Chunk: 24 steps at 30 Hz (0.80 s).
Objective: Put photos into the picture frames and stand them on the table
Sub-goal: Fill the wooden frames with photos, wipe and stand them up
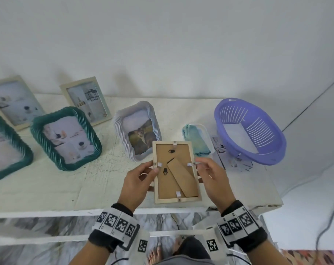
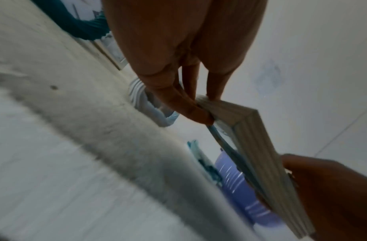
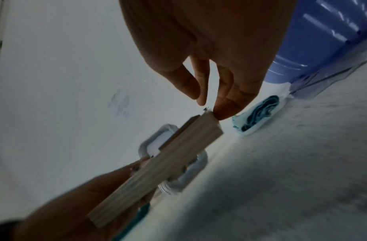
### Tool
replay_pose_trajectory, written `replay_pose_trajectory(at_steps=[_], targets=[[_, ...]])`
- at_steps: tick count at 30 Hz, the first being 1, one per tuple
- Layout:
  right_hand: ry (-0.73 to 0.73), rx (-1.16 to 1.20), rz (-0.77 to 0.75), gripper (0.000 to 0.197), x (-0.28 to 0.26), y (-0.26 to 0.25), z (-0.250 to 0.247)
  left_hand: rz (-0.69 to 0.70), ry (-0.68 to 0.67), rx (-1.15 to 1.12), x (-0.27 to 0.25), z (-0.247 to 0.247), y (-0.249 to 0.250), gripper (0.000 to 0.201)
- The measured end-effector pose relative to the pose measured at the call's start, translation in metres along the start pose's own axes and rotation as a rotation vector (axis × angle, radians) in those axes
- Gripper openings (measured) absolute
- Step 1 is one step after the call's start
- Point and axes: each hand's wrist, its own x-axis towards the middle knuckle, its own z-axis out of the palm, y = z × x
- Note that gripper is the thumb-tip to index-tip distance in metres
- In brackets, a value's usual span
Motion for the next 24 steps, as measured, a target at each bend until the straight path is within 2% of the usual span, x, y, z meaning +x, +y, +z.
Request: replay_pose_trajectory(at_steps=[3, 5, 8, 13, 16, 24], targets=[[-0.029, -0.251, -0.049, 0.026, -0.004, 0.018, 0.012, -0.041, -0.014, 0.259, 0.002, -0.001, -0.032, 0.034], [-0.097, -0.367, -0.041, 0.025, -0.004, 0.027, 0.018, -0.014, 0.014, 0.378, 0.002, 0.004, -0.039, 0.029], [-0.13, -0.468, -0.018, 0.025, 0.0, 0.033, 0.022, 0.04, 0.075, 0.427, 0.004, 0.01, -0.038, 0.021], [-0.17, -0.587, -0.055, 0.021, 0.007, 0.03, 0.025, 0.082, 0.074, 0.526, 0.013, 0.009, -0.044, 0.023], [-0.247, -0.624, -0.031, 0.013, 0.014, 0.028, 0.024, 0.074, 0.066, 0.501, 0.016, 0.008, -0.045, 0.023], [-0.48, -0.667, 0.02, 0.008, 0.037, 0.021, 0.011, 0.073, 0.069, 0.506, 0.016, 0.007, -0.049, 0.027]])
